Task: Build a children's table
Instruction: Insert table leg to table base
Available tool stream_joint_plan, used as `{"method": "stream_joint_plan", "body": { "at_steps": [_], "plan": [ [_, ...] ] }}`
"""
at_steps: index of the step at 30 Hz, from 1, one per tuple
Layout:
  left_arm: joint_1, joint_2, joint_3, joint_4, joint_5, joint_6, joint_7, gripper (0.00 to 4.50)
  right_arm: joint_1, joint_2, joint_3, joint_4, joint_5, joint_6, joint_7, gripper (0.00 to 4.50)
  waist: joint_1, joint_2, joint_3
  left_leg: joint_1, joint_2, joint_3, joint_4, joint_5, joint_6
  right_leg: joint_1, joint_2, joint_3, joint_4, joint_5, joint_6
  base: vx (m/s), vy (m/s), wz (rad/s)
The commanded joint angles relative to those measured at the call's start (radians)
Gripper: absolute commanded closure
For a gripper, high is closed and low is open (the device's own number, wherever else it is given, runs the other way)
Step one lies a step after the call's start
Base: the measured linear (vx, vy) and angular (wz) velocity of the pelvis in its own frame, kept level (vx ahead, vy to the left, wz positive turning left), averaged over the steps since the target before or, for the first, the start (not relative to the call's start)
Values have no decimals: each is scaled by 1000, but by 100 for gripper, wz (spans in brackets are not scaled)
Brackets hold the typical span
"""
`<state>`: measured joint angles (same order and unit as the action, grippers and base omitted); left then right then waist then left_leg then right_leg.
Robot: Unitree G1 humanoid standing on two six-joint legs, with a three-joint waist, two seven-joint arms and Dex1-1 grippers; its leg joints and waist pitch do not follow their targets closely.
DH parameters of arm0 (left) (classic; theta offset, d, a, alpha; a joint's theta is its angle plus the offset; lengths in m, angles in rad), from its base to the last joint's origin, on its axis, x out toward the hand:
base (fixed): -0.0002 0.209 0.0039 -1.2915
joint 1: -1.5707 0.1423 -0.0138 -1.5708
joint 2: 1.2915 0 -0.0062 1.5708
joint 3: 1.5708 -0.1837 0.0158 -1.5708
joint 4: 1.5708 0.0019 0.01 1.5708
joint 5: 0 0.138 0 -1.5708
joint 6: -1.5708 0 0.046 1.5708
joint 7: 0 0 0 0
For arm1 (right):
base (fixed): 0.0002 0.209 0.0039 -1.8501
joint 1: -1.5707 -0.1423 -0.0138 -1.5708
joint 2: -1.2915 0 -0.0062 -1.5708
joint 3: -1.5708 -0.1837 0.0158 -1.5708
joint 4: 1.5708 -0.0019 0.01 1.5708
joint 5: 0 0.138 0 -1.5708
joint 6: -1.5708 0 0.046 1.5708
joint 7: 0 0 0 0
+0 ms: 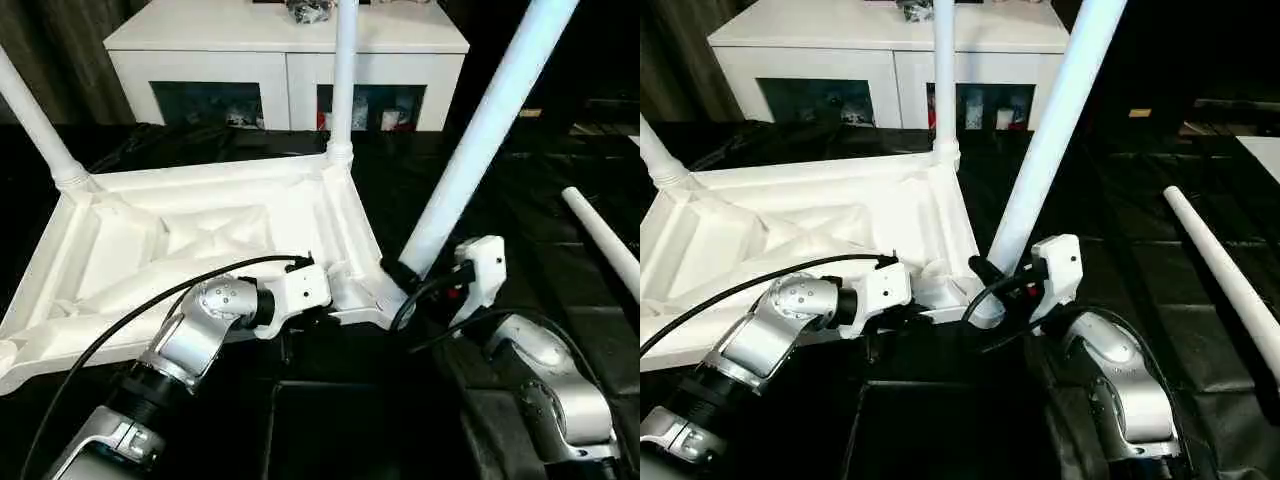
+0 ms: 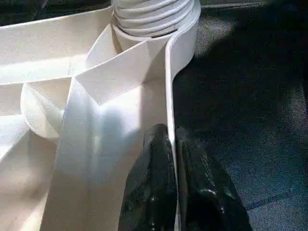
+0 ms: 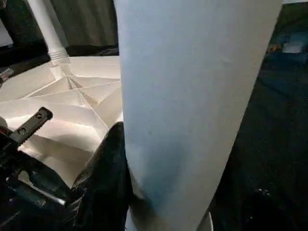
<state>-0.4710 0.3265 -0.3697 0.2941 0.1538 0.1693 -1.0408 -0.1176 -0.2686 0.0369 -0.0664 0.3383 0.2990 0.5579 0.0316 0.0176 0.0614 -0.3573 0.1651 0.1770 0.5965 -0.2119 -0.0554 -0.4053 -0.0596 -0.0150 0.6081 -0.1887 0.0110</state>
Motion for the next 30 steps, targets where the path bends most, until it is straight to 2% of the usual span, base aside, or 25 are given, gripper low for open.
{"method": "stream_joint_plan", "body": {
  "at_steps": [1,6,11,20,22,26,30],
  "plan": [
    [-4,-7,26,5,-30,-12,40,450,43,-25,85,38,-86,42,25,264,0,-21,-44,-3,57,-24,-88,-259,27,28,-76,43,-100,-425,-155,0,0,0],
    [-5,-9,27,7,-29,-11,43,450,40,-30,111,31,-92,47,26,264,0,-23,-42,-4,57,-24,-88,-263,29,26,-77,43,-102,-442,-152,0,0,0],
    [-9,-6,29,11,-30,-12,45,450,29,-84,187,31,-147,64,65,264,-1,-22,-41,-4,57,-24,-89,-258,26,26,-74,42,-101,-435,-148,0,0,0],
    [-10,-8,31,7,-30,-8,52,450,36,-67,187,72,-169,31,34,264,-3,-25,-37,-3,57,-26,-91,-285,28,22,-78,44,-108,-497,-132,0,0,0],
    [-13,-10,33,13,-29,-9,58,450,43,-81,200,76,-183,-5,25,264,-3,-24,-38,-3,58,-26,-92,-277,29,22,-78,43,-108,-480,-132,0,0,0],
    [-18,-10,34,16,-31,-6,58,450,40,-101,226,84,-228,-48,24,264,-2,-23,-39,-6,57,-23,-92,-246,39,28,-76,42,-103,-400,-157,0,0,0],
    [-20,-9,33,15,-34,-5,53,450,27,-80,212,88,-220,-66,23,264,-3,-24,-37,-3,57,-23,-93,-266,42,26,-78,43,-108,-446,-152,0,0,0]
  ]
}}
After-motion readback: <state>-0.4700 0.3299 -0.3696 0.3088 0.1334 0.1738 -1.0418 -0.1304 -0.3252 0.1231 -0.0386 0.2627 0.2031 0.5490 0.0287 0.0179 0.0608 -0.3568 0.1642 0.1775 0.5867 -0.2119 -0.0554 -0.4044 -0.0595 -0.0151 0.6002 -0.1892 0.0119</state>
